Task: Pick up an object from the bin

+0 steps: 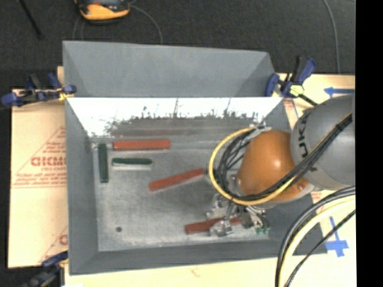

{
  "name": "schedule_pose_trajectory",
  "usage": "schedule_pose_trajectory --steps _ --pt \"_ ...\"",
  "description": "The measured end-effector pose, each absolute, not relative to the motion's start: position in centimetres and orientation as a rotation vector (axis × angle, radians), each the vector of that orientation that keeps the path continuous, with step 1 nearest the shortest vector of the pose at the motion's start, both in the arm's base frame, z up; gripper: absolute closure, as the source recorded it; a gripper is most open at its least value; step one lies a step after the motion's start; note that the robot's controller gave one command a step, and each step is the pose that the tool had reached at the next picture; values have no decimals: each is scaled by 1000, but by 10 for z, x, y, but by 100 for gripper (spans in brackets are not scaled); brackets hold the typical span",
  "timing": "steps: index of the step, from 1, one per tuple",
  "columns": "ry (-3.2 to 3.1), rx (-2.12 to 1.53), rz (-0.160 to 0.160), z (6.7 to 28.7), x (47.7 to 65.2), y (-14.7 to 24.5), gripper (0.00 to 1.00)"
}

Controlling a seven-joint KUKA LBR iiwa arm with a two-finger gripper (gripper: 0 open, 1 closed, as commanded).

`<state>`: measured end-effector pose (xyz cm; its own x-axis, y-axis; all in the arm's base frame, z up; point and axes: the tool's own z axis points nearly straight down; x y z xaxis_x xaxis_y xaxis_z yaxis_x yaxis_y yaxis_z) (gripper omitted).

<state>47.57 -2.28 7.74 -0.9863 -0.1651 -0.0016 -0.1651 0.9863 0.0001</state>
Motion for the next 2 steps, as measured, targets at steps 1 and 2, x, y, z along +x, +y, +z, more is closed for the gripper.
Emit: schedule_pose_trajectory --steps 1,2 --pt "3129 -260 0 77 476 -23 100" --pt "3121 -326 0 216 481 -10 100"
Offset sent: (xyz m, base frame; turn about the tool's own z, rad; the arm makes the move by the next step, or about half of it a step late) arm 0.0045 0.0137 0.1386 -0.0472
